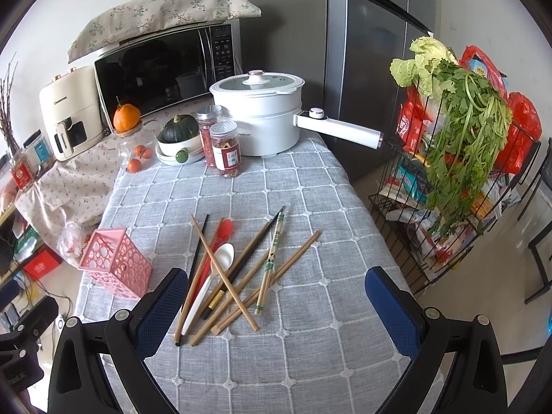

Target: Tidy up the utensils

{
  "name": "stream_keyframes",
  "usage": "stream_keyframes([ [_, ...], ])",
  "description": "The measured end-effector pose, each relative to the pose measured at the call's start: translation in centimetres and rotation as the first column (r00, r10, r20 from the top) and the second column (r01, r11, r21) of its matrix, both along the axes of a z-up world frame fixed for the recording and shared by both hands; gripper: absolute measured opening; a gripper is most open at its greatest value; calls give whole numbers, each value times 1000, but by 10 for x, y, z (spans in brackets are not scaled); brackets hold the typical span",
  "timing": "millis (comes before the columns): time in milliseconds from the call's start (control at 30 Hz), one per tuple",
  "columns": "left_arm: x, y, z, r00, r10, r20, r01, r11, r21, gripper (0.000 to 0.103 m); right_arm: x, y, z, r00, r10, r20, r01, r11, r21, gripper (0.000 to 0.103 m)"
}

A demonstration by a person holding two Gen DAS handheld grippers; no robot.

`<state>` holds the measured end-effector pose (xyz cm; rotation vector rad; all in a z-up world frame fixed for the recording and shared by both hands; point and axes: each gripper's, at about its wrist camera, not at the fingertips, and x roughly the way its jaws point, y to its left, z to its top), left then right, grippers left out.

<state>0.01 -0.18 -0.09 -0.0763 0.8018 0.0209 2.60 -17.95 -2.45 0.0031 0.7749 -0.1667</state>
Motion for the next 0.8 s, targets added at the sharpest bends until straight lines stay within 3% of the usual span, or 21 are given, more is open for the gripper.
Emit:
stream_keyframes([
  [300,20,-18,3,997,-79,10,80,997,-17,102,15,-11,2,1000,-15,-27,14,1000,-28,103],
  [467,52,-41,9,978,-194,-80,183,975,-129,102,44,-36,4,995,-61,-82,62,998,8,103],
  [600,90,-63,3,972,-198,-129,185,977,-110,102,68,-56,-1,983,-93,-156,100,994,41,103],
  [667,110,-70,-6,966,-197,-169,173,974,-149,102,81,-67,-8,977,-83,-196,101,992,80,103],
  [800,149,-78,-36,935,-203,-290,138,964,-229,88,104,-86,-26,967,-66,-246,110,979,172,103],
])
